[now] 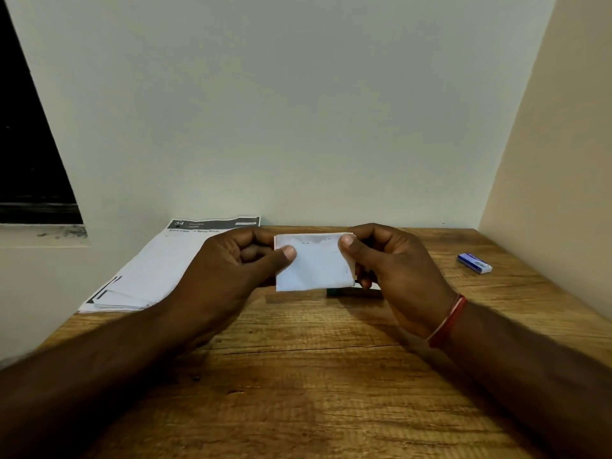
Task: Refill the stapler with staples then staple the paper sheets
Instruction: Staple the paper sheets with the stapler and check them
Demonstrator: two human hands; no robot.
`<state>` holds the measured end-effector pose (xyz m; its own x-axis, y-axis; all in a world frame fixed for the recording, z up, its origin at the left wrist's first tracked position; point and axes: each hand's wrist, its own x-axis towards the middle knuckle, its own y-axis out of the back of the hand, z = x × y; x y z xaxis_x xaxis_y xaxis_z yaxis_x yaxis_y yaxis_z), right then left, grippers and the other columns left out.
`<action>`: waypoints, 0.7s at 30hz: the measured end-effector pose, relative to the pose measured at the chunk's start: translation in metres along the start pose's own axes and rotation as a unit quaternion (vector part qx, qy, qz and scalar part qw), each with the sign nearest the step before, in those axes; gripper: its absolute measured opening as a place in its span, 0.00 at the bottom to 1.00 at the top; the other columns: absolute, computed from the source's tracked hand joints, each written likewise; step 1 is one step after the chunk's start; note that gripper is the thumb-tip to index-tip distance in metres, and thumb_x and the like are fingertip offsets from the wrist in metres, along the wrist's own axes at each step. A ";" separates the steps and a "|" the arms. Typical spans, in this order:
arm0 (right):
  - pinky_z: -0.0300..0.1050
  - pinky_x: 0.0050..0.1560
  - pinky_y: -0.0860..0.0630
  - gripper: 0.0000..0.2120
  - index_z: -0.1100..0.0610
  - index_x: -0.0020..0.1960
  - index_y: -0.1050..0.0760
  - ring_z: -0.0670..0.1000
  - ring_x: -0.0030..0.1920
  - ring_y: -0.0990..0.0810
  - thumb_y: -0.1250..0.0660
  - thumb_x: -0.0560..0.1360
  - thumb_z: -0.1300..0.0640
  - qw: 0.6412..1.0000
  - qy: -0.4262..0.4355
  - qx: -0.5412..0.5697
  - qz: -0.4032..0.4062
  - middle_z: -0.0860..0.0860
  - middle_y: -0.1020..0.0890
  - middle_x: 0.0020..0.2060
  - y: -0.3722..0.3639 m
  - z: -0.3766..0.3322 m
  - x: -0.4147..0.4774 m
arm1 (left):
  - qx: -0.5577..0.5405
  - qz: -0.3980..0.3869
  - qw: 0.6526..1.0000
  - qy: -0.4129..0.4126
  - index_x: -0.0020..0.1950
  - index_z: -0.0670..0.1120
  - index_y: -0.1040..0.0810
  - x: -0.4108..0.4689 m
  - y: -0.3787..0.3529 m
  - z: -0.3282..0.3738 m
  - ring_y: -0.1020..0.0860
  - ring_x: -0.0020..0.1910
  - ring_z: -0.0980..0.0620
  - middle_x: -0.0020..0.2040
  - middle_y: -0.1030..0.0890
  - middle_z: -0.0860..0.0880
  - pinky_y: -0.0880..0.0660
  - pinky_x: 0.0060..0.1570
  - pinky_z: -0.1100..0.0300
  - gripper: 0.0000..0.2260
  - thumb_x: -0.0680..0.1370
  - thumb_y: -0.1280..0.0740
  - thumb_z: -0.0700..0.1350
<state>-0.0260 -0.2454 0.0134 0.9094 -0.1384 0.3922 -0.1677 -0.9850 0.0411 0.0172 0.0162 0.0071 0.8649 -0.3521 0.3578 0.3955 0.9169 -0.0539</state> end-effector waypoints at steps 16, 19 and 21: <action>0.35 0.49 0.20 0.11 0.44 0.55 0.12 0.45 0.53 0.12 0.16 0.74 0.49 0.969 -0.007 -0.247 0.003 0.41 0.10 0.50 0.020 0.016 0.014 | 0.498 0.188 0.811 -0.243 0.47 0.50 0.08 0.031 0.076 0.018 0.19 0.45 0.46 0.41 0.16 0.52 0.24 0.48 0.49 0.08 0.74 0.14 0.40; 0.44 0.54 0.17 0.10 0.43 0.54 0.12 0.47 0.54 0.13 0.16 0.74 0.47 0.962 -0.012 -0.272 0.001 0.40 0.11 0.51 0.023 0.017 0.015 | 0.559 0.155 0.790 -0.197 0.45 0.51 0.09 0.032 0.093 0.010 0.22 0.47 0.48 0.41 0.18 0.52 0.27 0.46 0.51 0.10 0.72 0.13 0.38; 0.44 0.53 0.17 0.10 0.42 0.53 0.12 0.46 0.55 0.14 0.16 0.74 0.46 0.959 -0.016 -0.284 -0.003 0.39 0.12 0.51 0.024 0.017 0.014 | 0.575 0.129 0.795 -0.144 0.44 0.55 0.10 0.028 0.096 0.005 0.21 0.48 0.48 0.43 0.18 0.55 0.26 0.48 0.51 0.14 0.71 0.15 0.36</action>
<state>-0.0110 -0.2727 0.0036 0.9206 -0.1457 0.3623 -0.3347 -0.7722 0.5401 0.0780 0.0957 0.0170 0.6994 -0.2190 0.6804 -0.4711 0.5747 0.6692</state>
